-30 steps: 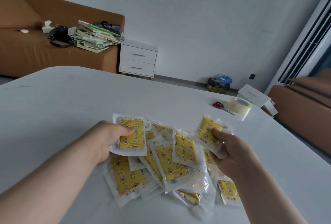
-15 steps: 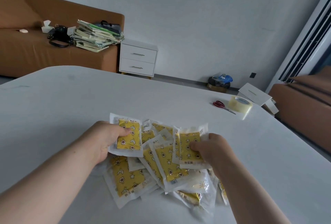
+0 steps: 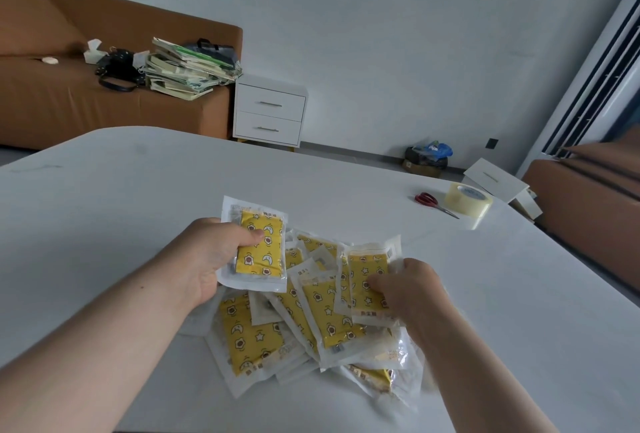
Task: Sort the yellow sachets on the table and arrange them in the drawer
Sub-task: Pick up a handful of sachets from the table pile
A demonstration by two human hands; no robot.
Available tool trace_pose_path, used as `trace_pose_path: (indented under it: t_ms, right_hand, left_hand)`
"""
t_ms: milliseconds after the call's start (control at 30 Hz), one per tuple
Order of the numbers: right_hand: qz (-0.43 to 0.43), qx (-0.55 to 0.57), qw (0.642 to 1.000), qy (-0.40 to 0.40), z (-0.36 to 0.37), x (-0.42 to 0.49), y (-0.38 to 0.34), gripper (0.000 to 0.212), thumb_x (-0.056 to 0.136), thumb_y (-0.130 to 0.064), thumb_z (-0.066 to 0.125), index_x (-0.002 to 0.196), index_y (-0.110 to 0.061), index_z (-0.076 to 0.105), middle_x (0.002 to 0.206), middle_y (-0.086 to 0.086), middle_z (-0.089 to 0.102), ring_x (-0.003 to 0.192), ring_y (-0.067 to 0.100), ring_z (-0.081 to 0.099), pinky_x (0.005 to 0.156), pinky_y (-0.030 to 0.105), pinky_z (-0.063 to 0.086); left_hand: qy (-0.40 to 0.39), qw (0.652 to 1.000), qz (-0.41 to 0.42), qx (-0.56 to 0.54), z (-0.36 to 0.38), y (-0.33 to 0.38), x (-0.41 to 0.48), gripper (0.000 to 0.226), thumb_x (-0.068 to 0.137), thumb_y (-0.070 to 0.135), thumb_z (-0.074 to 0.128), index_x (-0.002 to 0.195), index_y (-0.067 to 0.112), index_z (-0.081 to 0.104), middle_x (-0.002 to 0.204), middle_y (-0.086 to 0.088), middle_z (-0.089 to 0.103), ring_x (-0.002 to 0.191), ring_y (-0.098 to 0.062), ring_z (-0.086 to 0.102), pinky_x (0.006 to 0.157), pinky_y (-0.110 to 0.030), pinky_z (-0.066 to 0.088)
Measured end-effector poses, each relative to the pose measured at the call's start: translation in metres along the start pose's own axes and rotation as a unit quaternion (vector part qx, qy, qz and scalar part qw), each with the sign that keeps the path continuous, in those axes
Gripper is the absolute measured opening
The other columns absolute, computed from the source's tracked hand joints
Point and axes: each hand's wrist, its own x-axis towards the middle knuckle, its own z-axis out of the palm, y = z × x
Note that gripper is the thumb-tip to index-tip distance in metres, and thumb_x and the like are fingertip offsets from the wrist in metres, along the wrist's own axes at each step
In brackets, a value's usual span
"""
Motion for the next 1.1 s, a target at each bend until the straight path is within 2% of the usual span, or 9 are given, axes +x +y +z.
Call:
trace_pose_path:
  t_ms: [133, 400, 500, 600, 700, 767, 833, 967, 1100]
  right_hand:
    - [0.007, 0.023, 1.0, 0.01, 0.0, 0.001, 0.002, 0.013, 0.079, -0.019, 0.074, 0.082, -0.013, 0.064, 0.081, 0.007, 0.071, 0.075, 0.025, 0.071, 0.075, 0.044, 0.061]
    - [-0.079, 0.038, 0.992, 0.096, -0.01, 0.002, 0.003, 0.014, 0.078, -0.011, 0.07, 0.08, 0.001, 0.063, 0.065, 0.007, 0.061, 0.059, 0.025, 0.058, 0.056, 0.036, 0.052]
    - [-0.055, 0.145, 0.983, 0.096, -0.021, 0.001, 0.0, 0.012, 0.078, -0.006, 0.071, 0.074, -0.012, 0.06, 0.071, 0.005, 0.065, 0.068, 0.026, 0.066, 0.071, 0.043, 0.059]
    - [-0.061, 0.251, 0.96, 0.109, -0.037, -0.001, -0.001, 0.024, 0.078, -0.001, 0.071, 0.081, -0.02, 0.057, 0.082, 0.004, 0.067, 0.078, 0.027, 0.069, 0.075, 0.046, 0.06]
    - [-0.067, 0.341, 0.932, 0.102, -0.054, -0.004, -0.003, 0.031, 0.08, 0.002, 0.071, 0.093, -0.021, 0.056, 0.085, 0.003, 0.067, 0.077, 0.023, 0.068, 0.07, 0.041, 0.058]
    - [-0.07, 0.372, 0.922, 0.085, -0.062, -0.006, -0.004, 0.028, 0.081, 0.003, 0.07, 0.095, -0.018, 0.059, 0.085, 0.004, 0.068, 0.076, 0.023, 0.068, 0.068, 0.04, 0.058]
    - [-0.068, 0.389, 0.916, 0.073, -0.068, -0.006, -0.004, 0.026, 0.081, 0.003, 0.07, 0.09, -0.019, 0.06, 0.087, 0.006, 0.069, 0.079, 0.025, 0.069, 0.07, 0.042, 0.059]
    - [-0.07, 0.406, 0.908, 0.072, -0.078, -0.005, -0.002, 0.027, 0.08, 0.001, 0.072, 0.09, -0.021, 0.059, 0.092, 0.006, 0.07, 0.08, 0.024, 0.07, 0.066, 0.039, 0.058]
    - [-0.08, 0.422, 0.9, 0.071, -0.092, -0.005, 0.001, 0.028, 0.081, 0.001, 0.071, 0.095, -0.02, 0.058, 0.088, 0.003, 0.069, 0.076, 0.02, 0.069, 0.055, 0.03, 0.054]
  left_hand:
    - [0.003, 1.0, 0.004, -0.003, -0.001, 0.001, 0.0, 0.023, 0.081, 0.001, 0.071, 0.103, 0.003, 0.065, 0.093, -0.017, 0.073, 0.084, -0.033, 0.071, 0.084, -0.049, 0.055]
    - [-0.044, 0.996, -0.072, -0.012, 0.02, -0.005, -0.022, 0.01, 0.083, -0.001, 0.067, 0.091, -0.003, 0.063, 0.083, -0.02, 0.073, 0.073, -0.031, 0.07, 0.064, -0.042, 0.055]
    - [-0.038, 0.995, -0.088, 0.017, 0.042, -0.022, -0.036, 0.016, 0.076, 0.0, 0.074, 0.089, -0.003, 0.066, 0.09, -0.022, 0.073, 0.082, -0.037, 0.07, 0.079, -0.051, 0.056]
    - [0.007, 0.997, -0.059, 0.054, 0.061, -0.039, -0.042, 0.024, 0.068, 0.001, 0.08, 0.09, 0.003, 0.07, 0.084, -0.017, 0.074, 0.077, -0.035, 0.072, 0.078, -0.051, 0.058]
    - [0.06, 0.99, -0.02, 0.123, 0.073, -0.045, -0.044, 0.028, 0.071, 0.006, 0.078, 0.096, 0.005, 0.065, 0.085, -0.011, 0.069, 0.074, -0.028, 0.066, 0.066, -0.035, 0.057]
    - [0.091, 0.979, -0.021, 0.182, 0.082, -0.042, -0.046, 0.026, 0.077, 0.01, 0.074, 0.097, 0.005, 0.058, 0.081, -0.006, 0.062, 0.067, -0.019, 0.057, 0.054, -0.024, 0.044]
    - [0.113, 0.964, -0.04, 0.239, 0.092, -0.043, -0.042, 0.025, 0.08, 0.013, 0.071, 0.098, 0.006, 0.056, 0.082, -0.004, 0.06, 0.071, -0.02, 0.058, 0.061, -0.026, 0.046]
    - [0.146, 0.91, -0.077, 0.381, 0.112, -0.04, -0.036, 0.038, 0.08, 0.023, 0.063, 0.115, 0.012, 0.059, 0.11, -0.007, 0.064, 0.104, -0.026, 0.06, 0.092, -0.036, 0.051]
    - [0.15, 0.878, -0.057, 0.45, 0.124, -0.038, -0.034, 0.039, 0.08, 0.028, 0.062, 0.116, 0.013, 0.058, 0.106, -0.004, 0.064, 0.1, -0.025, 0.06, 0.091, -0.035, 0.05]
